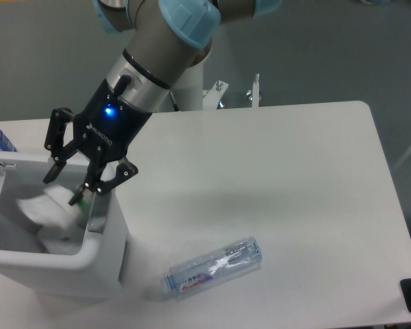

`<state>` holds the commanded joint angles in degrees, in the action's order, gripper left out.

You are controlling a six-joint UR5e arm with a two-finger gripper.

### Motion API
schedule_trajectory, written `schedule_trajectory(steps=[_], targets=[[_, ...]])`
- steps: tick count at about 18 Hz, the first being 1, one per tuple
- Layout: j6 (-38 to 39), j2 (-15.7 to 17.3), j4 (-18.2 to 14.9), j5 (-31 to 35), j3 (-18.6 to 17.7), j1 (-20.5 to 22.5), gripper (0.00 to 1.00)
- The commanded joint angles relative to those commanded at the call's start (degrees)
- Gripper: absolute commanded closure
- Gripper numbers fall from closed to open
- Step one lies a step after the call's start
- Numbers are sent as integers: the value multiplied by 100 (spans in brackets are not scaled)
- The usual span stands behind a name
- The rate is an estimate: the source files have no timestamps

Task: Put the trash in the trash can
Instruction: 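Carry the white paper over the bin and open the gripper, then move the open gripper down over the clear water bottle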

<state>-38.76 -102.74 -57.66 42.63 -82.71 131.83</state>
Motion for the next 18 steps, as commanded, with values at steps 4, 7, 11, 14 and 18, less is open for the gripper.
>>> schedule_trajectory(steps=[4,7,11,14,18], targets=[[-44,-438,377,350,149,509,0],[-184,-1009,668,1070,543,668,0],[-693,-1616,651,1827,739,704,0],[-1054,-1871,625,2108,651,695,0],[-1379,-2153,625,2706,379,467,0]])
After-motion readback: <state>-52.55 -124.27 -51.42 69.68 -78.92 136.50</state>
